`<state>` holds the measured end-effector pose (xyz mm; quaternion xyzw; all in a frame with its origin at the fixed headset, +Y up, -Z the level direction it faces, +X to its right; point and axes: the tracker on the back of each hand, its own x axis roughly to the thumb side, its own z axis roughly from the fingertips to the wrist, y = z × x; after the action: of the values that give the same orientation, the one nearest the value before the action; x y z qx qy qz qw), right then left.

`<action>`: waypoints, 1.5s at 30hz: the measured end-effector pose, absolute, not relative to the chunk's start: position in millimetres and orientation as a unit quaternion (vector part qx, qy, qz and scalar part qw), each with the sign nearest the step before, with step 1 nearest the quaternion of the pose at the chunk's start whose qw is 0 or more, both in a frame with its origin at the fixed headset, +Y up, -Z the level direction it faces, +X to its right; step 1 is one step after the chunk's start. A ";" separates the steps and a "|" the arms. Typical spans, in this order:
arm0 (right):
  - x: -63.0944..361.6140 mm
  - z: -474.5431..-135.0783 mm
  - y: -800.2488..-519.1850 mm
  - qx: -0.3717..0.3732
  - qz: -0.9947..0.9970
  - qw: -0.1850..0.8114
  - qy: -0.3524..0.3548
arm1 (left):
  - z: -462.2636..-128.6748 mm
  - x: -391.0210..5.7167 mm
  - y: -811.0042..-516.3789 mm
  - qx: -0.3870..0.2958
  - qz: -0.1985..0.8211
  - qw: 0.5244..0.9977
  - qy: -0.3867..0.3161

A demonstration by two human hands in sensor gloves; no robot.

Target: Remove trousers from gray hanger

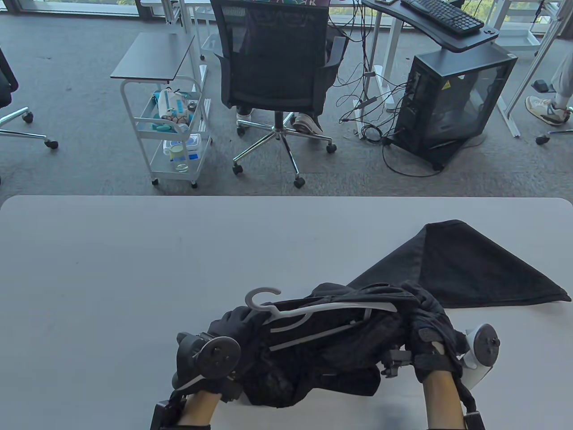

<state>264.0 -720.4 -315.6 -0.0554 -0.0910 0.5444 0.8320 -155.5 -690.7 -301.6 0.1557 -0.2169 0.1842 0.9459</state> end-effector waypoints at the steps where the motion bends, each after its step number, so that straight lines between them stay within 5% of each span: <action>1: 263.8 -315.9 -721.6 -0.055 0.534 0.840 -0.084 | -302.4 -156.1 -690.8 0.156 0.186 0.945 -0.218; 11: 246.6 -333.6 -751.4 -0.003 0.379 0.924 0.057 | -333.0 -171.1 -693.0 0.109 0.249 0.932 -0.241; 16: 246.9 -336.4 -748.9 0.009 0.420 0.905 0.068 | -343.9 -176.2 -696.4 0.089 0.276 0.925 -0.244; 25: 239.2 -337.2 -767.6 -0.063 0.394 0.910 0.113 | -354.1 -171.9 -700.7 0.065 0.267 0.929 -0.250; 30: 221.8 -329.9 -776.1 -0.165 0.352 0.912 0.130 | -354.0 -165.9 -702.9 0.073 0.260 0.931 -0.245; 33: 217.1 -332.9 -778.6 -0.143 0.386 0.890 0.198 | -354.8 -167.4 -705.4 0.076 0.266 0.929 -0.246; 37: 184.3 -334.5 -783.0 -0.116 0.532 0.796 0.265 | -357.5 -169.4 -692.0 0.097 0.418 0.875 -0.223; 45: 203.1 -336.6 -740.6 0.017 0.648 0.751 0.125 | -353.0 -182.5 -688.8 0.115 0.387 0.895 -0.191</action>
<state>203.1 -740.6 -336.6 0.0172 0.1250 0.6480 0.7511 -182.5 -688.8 -353.0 0.1147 -0.1911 0.3874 0.8946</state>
